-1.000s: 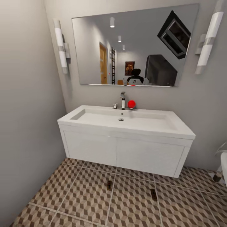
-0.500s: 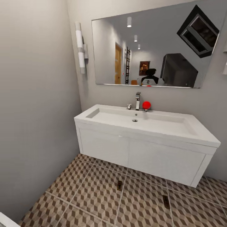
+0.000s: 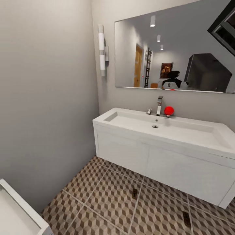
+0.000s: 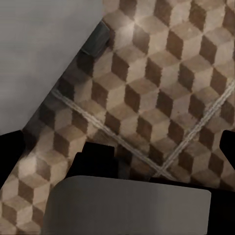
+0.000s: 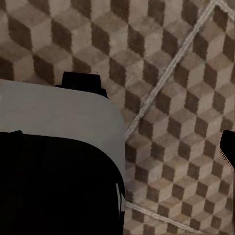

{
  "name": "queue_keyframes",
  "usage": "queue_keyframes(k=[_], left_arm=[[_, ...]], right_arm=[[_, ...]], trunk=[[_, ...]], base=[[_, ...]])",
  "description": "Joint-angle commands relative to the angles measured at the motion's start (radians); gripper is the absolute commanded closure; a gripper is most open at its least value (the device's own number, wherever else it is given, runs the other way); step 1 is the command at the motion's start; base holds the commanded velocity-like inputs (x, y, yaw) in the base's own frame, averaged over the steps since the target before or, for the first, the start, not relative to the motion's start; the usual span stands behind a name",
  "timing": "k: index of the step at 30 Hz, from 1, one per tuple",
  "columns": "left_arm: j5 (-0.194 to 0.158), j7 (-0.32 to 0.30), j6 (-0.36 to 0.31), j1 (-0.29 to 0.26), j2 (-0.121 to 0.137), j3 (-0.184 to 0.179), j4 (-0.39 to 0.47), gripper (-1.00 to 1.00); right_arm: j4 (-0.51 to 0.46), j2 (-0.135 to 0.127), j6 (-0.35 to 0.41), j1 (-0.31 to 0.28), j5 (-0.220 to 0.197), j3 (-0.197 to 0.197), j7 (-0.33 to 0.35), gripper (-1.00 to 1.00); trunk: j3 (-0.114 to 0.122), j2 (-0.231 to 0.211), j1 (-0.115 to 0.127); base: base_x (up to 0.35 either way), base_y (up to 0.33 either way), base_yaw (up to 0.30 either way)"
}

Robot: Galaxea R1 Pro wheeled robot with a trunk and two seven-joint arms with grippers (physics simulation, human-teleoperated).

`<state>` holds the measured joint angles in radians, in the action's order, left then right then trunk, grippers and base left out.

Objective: Take the four mousetraps from the cabinet in the bathroom and place them on the bathroom floor. Make sure all four end up on the same floor surface, and ensure that at least two of them are either under or directly next to the same bathroom sink.

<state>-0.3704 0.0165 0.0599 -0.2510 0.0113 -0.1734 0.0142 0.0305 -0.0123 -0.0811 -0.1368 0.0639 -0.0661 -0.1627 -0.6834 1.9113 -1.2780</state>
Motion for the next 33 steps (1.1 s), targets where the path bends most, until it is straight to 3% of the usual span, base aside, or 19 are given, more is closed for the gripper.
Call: queue_keyframes(k=[1, 33], left_arm=[[-0.008, 0.002, 0.003, -0.001, 0.001, -0.009, 0.000, -1.00], [-0.008, 0.002, 0.003, -0.001, 0.002, -0.010, -0.002, -1.00]], right_arm=[[0.003, 0.000, -0.004, -0.001, 0.007, -0.006, -0.005, -1.00], [0.003, 0.002, -0.003, 0.002, 0.013, -0.006, -0.004, -1.00]], trunk=[[-0.001, 0.000, 0.000], [-0.001, 0.000, 0.000]], base=[[0.000, 0.000, 0.291], [0.000, 0.000, 0.299]])
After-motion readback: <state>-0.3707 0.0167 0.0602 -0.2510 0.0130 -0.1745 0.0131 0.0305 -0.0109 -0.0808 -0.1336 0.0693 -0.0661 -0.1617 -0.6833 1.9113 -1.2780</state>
